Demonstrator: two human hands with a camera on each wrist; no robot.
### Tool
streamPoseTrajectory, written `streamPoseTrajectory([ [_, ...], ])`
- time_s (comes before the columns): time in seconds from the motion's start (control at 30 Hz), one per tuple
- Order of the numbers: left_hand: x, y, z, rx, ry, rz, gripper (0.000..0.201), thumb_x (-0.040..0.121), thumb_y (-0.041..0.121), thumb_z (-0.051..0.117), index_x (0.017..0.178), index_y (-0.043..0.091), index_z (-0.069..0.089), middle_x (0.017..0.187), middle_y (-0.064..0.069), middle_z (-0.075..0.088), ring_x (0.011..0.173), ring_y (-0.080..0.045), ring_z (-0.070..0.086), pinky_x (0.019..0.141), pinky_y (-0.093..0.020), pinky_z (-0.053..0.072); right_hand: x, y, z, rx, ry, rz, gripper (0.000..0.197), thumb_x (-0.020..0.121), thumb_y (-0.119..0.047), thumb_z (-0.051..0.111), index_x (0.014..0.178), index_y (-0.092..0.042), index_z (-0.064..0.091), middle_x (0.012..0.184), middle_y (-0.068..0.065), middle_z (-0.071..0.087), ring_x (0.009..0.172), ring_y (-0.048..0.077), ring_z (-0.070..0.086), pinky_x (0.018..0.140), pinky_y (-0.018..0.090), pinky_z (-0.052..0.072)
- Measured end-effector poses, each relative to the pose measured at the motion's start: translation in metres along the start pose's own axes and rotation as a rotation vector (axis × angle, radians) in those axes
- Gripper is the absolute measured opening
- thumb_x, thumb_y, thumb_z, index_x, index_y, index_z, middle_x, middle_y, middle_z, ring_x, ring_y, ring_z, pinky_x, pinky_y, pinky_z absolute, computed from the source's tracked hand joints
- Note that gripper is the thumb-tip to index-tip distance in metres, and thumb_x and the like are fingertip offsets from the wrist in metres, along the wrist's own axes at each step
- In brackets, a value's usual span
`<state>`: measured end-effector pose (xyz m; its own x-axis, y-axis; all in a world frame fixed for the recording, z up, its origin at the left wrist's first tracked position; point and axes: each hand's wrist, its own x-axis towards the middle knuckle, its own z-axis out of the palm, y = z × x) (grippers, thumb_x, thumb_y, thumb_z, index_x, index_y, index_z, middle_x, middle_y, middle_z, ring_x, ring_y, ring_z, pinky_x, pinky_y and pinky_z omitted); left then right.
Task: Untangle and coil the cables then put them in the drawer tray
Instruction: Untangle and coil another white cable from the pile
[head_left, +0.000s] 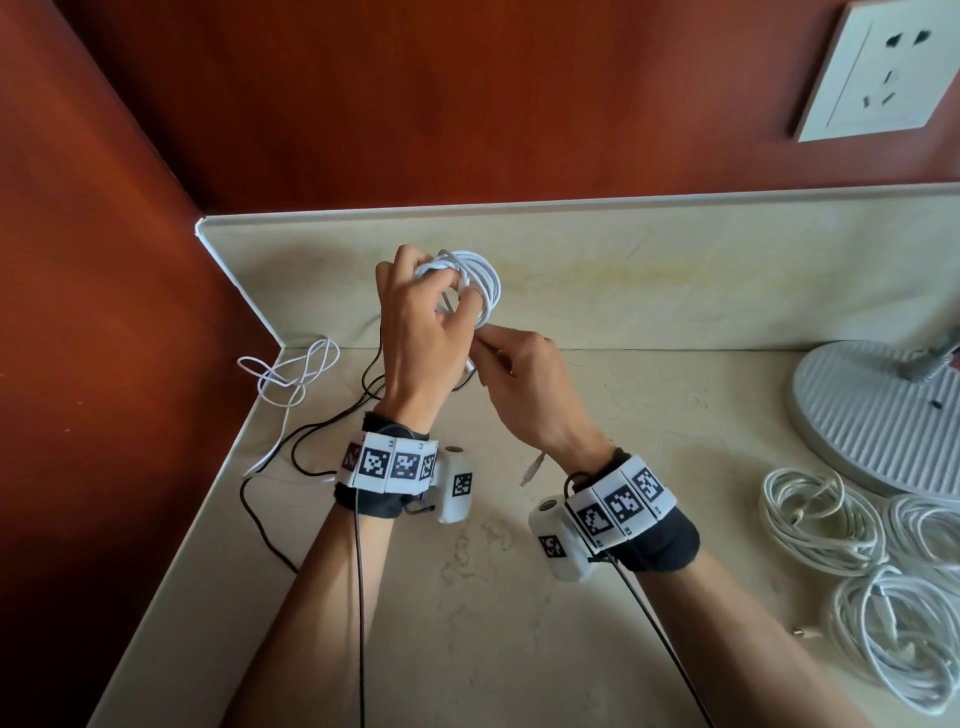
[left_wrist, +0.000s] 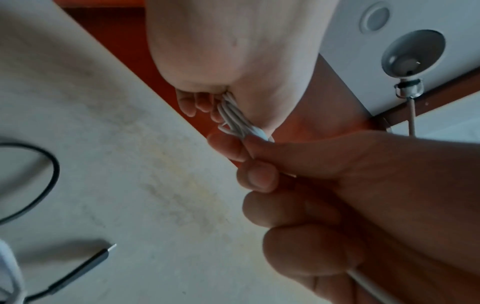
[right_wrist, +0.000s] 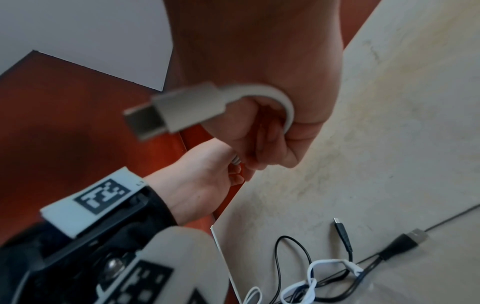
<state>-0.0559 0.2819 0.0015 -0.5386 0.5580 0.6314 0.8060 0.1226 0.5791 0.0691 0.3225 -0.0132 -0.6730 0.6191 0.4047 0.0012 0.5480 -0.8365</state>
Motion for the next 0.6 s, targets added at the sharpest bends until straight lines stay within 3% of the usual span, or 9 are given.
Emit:
streamPoseTrajectory([
  [0.03,0.000,-0.001,0.001,-0.030,0.008,0.000,0.021,0.086,0.025,0.057,0.077,0.008,0.066,0.103,-0.002,0.048,0.099,-0.020,0.043,0.077,-0.009,0.037,-0.001,0.000,-0.001,0.005,-0.014,0.003,0.044,0.104,-0.006,0.055,0.065,-0.024,0.043,0.052,-0.010,0.034,0.051,0.011,0.029,0.051,0.016,0.026],
  [0.1,0.001,-0.001,0.001,-0.145,0.010,-0.028,0.015,0.086,0.020,0.058,0.074,0.012,0.062,0.107,-0.003,0.046,0.098,-0.015,0.049,0.078,-0.003,0.035,-0.002,0.000,-0.003,0.019,-0.032,-0.001,0.039,0.105,-0.007,0.055,0.068,-0.016,0.045,0.054,-0.008,0.031,0.052,0.011,0.028,0.051,0.016,0.025],
  [0.17,0.002,0.003,0.000,-0.261,-0.026,-0.099,0.021,0.087,0.015,0.058,0.068,0.021,0.053,0.096,0.001,0.051,0.085,-0.001,0.051,0.072,-0.007,0.036,-0.002,-0.001,-0.004,0.021,-0.042,-0.014,0.040,0.106,-0.009,0.055,0.068,-0.019,0.046,0.057,-0.008,0.032,0.053,0.011,0.028,0.052,0.016,0.025],
  [0.23,0.002,0.006,-0.001,-0.311,-0.069,-0.135,0.034,0.087,0.012,0.056,0.061,0.027,0.042,0.075,0.006,0.045,0.067,-0.003,0.043,0.064,-0.015,0.034,-0.002,-0.003,-0.005,0.021,-0.051,-0.015,0.045,0.106,-0.010,0.055,0.068,-0.030,0.043,0.058,-0.009,0.034,0.053,0.010,0.028,0.052,0.016,0.025],
  [0.3,0.003,0.008,-0.004,-0.324,-0.082,-0.133,0.042,0.088,0.007,0.057,0.059,0.029,0.036,0.070,0.003,0.039,0.063,-0.006,0.037,0.058,-0.013,0.032,-0.003,-0.004,-0.004,0.022,-0.065,0.001,0.046,0.107,-0.012,0.054,0.069,-0.035,0.043,0.058,-0.010,0.035,0.052,0.010,0.029,0.052,0.016,0.026],
  [0.37,0.004,0.008,-0.005,-0.305,-0.070,-0.114,0.041,0.086,0.010,0.057,0.059,0.028,0.033,0.070,-0.002,0.038,0.066,-0.007,0.036,0.060,-0.018,0.031,-0.004,-0.007,-0.002,0.009,-0.092,0.022,0.047,0.107,-0.010,0.052,0.070,-0.037,0.043,0.057,-0.011,0.037,0.051,0.010,0.032,0.053,0.017,0.026],
  [0.43,0.005,0.006,-0.006,-0.291,-0.055,-0.114,0.038,0.084,0.013,0.057,0.058,0.026,0.032,0.067,-0.001,0.038,0.067,-0.011,0.036,0.063,-0.027,0.031,-0.007,-0.009,0.003,0.005,-0.142,0.019,0.041,0.106,-0.005,0.048,0.073,-0.030,0.047,0.059,-0.011,0.042,0.051,0.009,0.036,0.054,0.017,0.029],
  [0.5,0.005,0.004,-0.008,-0.300,-0.037,-0.119,0.040,0.084,0.010,0.058,0.058,0.026,0.031,0.065,0.002,0.035,0.067,-0.009,0.034,0.063,-0.027,0.030,-0.009,-0.010,0.007,-0.006,-0.196,0.027,0.030,0.104,-0.003,0.047,0.077,-0.018,0.048,0.061,-0.009,0.048,0.052,0.009,0.042,0.055,0.018,0.031],
  [0.6,0.006,-0.001,-0.012,-0.326,-0.032,-0.138,0.037,0.085,0.006,0.057,0.058,0.018,0.035,0.065,0.003,0.034,0.066,-0.009,0.032,0.061,-0.026,0.029,-0.010,-0.010,0.008,-0.024,-0.256,0.062,0.026,0.105,-0.006,0.046,0.082,-0.017,0.052,0.065,-0.008,0.054,0.055,0.007,0.047,0.059,0.023,0.037],
])
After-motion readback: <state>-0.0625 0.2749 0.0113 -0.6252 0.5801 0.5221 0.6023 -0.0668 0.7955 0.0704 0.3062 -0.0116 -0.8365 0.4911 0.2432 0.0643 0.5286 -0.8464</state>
